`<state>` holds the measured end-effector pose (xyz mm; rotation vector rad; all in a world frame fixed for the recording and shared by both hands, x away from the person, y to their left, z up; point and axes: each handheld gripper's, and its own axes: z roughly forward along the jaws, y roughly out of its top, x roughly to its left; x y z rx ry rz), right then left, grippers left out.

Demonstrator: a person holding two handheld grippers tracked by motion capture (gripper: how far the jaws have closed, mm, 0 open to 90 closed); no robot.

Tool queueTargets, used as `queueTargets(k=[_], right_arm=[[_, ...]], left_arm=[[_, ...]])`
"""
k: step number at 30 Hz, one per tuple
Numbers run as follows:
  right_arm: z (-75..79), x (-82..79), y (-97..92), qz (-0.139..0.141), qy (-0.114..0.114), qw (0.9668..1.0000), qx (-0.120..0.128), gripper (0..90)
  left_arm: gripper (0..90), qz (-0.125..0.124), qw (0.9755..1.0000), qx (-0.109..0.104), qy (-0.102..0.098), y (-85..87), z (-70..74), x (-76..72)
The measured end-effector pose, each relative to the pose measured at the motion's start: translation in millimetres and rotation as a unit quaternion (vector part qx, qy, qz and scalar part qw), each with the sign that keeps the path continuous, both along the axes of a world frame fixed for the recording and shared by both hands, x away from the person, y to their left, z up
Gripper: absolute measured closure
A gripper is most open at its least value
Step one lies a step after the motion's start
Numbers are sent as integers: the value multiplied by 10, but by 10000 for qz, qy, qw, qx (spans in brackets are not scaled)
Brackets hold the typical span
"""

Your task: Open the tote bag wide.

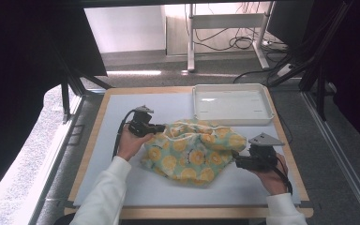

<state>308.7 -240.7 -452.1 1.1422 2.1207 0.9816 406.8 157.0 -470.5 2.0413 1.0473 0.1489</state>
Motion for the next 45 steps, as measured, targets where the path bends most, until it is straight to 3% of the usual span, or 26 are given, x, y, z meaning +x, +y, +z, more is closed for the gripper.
queueTargets(k=[16, 18, 20, 24, 34, 45], right_arm=[[9, -6, 37, 61, -34, 10000, -26, 195], [43, -12, 50, 59, -39, 9999, 103, 204], [124, -31, 151, 98, -186, 9998, -65, 207], [207, -5, 213, 203, -231, 9995, -3, 217], [341, 322, 281, 323, -125, 9992, 205, 230], [359, 609, 248, 354, 177, 9987, 320, 259]], left_arm=[[895, -127, 9999, -24, -4, -76, 31, -55], [895, -148, 9999, -17, -12, -95, 36, -64], [895, -137, 9999, 7, -40, -113, 36, -77], [896, -124, 9999, -30, -62, -97, 33, -79], [896, -107, 9999, -46, 21, -84, -1, -50], [896, -76, 9999, 145, -27, -100, 42, -72]])
